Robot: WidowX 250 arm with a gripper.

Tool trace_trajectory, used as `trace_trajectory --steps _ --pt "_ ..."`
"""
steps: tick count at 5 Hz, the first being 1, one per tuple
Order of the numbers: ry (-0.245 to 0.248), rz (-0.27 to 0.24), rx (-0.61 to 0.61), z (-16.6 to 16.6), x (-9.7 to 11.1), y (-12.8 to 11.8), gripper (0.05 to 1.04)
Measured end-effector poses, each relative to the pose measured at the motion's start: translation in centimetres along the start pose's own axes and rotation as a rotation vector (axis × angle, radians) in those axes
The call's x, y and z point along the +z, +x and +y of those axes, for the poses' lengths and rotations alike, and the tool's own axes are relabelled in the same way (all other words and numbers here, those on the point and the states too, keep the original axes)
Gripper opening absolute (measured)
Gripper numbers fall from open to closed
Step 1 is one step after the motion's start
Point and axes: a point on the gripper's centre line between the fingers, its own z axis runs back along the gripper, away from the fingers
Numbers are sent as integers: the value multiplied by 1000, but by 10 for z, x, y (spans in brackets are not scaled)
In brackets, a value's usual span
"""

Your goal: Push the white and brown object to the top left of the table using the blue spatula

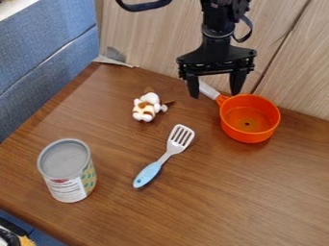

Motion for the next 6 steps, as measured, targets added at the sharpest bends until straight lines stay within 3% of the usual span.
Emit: trace_trajectory --steps 2,4,6 --pt "58 44 -69 13 -17 -24 1001" --pt "70 41 -142 37 1 -65 1001" --pt "108 82 -217 61 -14 -92 1001"
